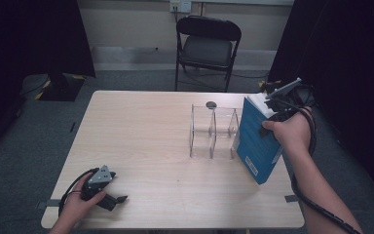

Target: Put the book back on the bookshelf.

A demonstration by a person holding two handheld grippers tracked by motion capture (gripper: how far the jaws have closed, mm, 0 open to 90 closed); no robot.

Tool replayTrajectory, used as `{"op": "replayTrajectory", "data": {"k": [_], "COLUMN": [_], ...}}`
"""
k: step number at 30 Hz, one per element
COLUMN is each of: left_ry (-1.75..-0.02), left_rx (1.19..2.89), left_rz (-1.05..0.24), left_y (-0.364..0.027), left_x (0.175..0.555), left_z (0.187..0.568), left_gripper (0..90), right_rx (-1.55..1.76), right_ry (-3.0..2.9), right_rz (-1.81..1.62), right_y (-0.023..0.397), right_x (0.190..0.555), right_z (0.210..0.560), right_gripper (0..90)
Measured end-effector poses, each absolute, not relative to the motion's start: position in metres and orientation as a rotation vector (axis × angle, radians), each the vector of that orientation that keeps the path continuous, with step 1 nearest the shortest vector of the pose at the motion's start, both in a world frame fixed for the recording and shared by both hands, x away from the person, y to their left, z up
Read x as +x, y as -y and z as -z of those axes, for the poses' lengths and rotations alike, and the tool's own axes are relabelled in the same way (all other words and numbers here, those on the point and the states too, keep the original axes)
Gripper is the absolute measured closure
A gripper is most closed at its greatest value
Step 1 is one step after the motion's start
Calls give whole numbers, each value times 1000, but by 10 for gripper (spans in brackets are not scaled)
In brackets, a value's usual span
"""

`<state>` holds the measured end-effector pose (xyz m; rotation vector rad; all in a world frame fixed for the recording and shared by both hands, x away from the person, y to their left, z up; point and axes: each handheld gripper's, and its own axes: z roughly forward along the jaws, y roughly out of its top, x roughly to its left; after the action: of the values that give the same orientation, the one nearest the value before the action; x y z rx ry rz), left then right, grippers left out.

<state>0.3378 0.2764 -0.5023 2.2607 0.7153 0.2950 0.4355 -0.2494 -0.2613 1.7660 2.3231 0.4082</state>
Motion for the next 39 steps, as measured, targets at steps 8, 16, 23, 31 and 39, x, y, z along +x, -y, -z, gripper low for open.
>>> {"op": "replayTrajectory", "data": {"k": [8, 16, 23, 31, 39], "left_ry": [-716, -711, -703, -702, -701], "left_rx": [2261, 2258, 2264, 2264, 2258], "left_rz": [-297, -277, -284, -284, -284], "left_y": [-276, -276, -276, -276, -276], "left_x": [338, 338, 338, 338, 338], "left_z": [502, 503, 502, 502, 503], "left_gripper": [0, 0, 0, 0, 0], "right_rx": [1777, 1781, 1792, 1812, 1808], "right_ry": [-2299, -2270, -2258, -2238, -2219], "right_rz": [-421, -424, -424, -442, -442], "right_y": [249, 246, 244, 244, 243], "right_x": [440, 445, 451, 456, 458], "right_z": [260, 260, 261, 265, 267], "right_gripper": [618, 618, 618, 618, 618]}}
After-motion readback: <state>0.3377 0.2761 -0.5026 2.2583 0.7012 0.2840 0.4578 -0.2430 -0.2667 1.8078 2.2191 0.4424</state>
